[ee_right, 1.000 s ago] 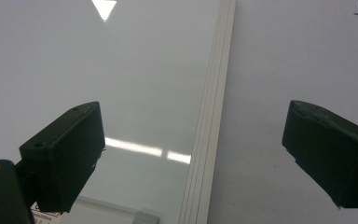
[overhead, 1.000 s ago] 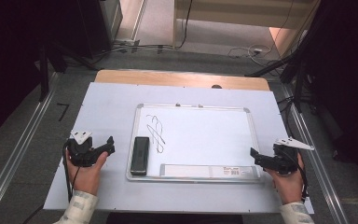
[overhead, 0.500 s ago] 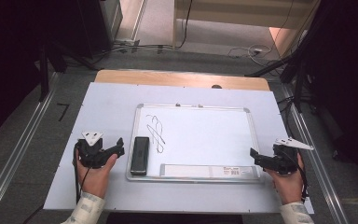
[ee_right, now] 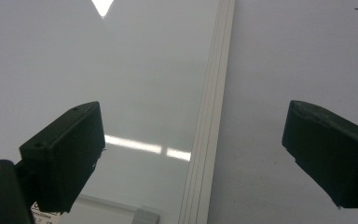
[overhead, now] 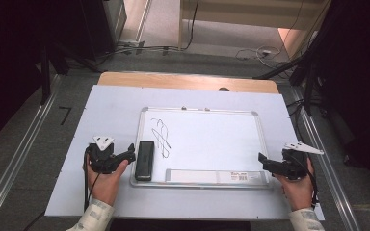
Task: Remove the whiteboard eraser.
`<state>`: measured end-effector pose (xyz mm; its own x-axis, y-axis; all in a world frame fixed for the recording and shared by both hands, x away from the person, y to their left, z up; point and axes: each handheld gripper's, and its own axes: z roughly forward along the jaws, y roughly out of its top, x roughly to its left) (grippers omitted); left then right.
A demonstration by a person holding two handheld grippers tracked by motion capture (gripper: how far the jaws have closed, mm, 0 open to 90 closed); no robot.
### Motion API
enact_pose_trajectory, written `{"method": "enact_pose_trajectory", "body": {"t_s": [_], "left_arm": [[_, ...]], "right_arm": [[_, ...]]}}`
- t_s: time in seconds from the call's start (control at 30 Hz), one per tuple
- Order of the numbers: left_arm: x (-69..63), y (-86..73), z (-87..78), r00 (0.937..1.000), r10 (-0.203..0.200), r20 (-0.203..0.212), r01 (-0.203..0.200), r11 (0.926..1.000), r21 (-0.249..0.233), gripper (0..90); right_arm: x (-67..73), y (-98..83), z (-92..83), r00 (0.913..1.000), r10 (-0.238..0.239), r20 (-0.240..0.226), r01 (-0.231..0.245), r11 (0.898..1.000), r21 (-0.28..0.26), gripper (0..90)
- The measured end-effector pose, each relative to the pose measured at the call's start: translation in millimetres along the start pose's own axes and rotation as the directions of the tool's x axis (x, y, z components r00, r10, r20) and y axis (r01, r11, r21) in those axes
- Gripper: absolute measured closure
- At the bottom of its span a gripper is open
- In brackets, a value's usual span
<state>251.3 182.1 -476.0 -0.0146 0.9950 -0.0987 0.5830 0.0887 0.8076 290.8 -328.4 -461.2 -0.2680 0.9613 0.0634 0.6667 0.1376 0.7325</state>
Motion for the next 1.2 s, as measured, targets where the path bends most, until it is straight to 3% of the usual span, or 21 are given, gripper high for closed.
{"method": "enact_pose_trajectory", "body": {"t_s": [0.17, 0.4, 0.8, 1.0, 1.2], "left_arm": [[-4.7, 0.6, 0.8, 0.9999, 0.001, 0.016, -0.001, 1.0, 0.002, 12.1], [-28.9, -0.7, 8.1, 0.9981, 0.033, 0.052, -0.034, 0.9993, 0.014, 12.3], [-52.2, -4.1, 18.3, 0.9947, 0.047, 0.092, -0.051, 0.9979, 0.041, 13.4], [-57.4, -5.2, 22.9, 0.9947, 0.057, 0.085, -0.061, 0.9968, 0.051, 18.7], [-62.4, -7.4, 29.1, 0.9963, 0.069, 0.051, -0.073, 0.9942, 0.079, 23.4]], "right_arm": [[0.1, 0.0, 0.2, 1.0, -0.001, -0.001, 0.001, 1.0, 0.001, 4.5], [0.8, 0.1, 0.5, 1.0, -0.003, 0.001, 0.003, 1.0, 0.003, 4.5], [0.0, 0.0, 0.2, 1.0, 0.0, -0.003, 0.0, 1.0, 0.005, 4.5], [-0.4, -0.2, -0.2, 1.0, 0.002, -0.004, -0.002, 1.0, 0.007, 4.9], [-0.1, -0.2, 0.2, 1.0, 0.001, -0.005, -0.001, 1.0, 0.01, 5.0]]}}
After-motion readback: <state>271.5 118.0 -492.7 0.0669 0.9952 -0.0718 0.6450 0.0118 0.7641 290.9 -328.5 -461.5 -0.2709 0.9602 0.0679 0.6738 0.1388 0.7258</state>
